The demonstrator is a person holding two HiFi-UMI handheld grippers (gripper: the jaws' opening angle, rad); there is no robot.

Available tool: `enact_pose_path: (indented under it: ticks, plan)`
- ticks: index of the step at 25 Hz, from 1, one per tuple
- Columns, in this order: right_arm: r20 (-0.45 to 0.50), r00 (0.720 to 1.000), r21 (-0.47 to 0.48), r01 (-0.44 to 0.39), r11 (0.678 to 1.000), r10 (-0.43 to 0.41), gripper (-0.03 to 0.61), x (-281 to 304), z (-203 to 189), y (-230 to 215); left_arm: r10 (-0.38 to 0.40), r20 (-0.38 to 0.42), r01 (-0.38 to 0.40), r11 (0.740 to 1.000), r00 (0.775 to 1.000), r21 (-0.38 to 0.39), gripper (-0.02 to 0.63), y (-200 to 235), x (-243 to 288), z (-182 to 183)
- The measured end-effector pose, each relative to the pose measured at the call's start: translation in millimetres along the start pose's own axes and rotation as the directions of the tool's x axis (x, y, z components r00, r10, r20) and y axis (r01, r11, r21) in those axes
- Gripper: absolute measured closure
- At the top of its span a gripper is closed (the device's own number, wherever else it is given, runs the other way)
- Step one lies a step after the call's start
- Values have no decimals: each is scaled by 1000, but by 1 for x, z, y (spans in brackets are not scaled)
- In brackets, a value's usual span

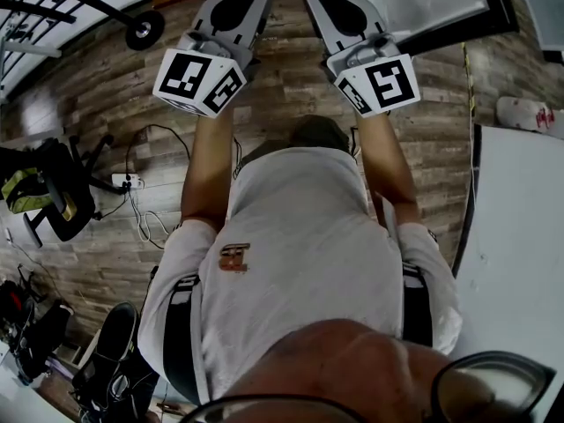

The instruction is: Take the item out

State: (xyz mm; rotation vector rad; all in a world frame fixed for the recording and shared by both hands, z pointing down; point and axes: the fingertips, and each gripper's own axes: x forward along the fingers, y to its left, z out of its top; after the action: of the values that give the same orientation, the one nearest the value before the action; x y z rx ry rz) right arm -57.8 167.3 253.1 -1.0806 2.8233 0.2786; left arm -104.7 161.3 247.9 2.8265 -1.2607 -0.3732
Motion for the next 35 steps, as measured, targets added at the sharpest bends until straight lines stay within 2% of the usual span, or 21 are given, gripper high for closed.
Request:
enact_pose_path:
  ticks: [6,13,22,30,35]
  plan:
    - [1,1000,3,10,1000,-10,546,18,-9,-9,0,2,0,1000,1000,6,595,20,3,-4]
    - [8,1000,-9,12,1000,-12,546,45,-18,-43,3,-1,-3,1000,1000,25,595,44,33,-7]
    - [-1,1000,-59,18,998,-18,546,88,-38,-107,4,-22,-3,998,1000,57,595,88,98,-24]
    - [-19,1000,-67,2,998,-3,546,153,-59,-174,28,-31,-26,997,999,67,595,154,167,-33]
    - [-18,1000,-54,7,999,-8,546,178,-78,-215,36,-37,-32,995,999,91,595,178,205,-47]
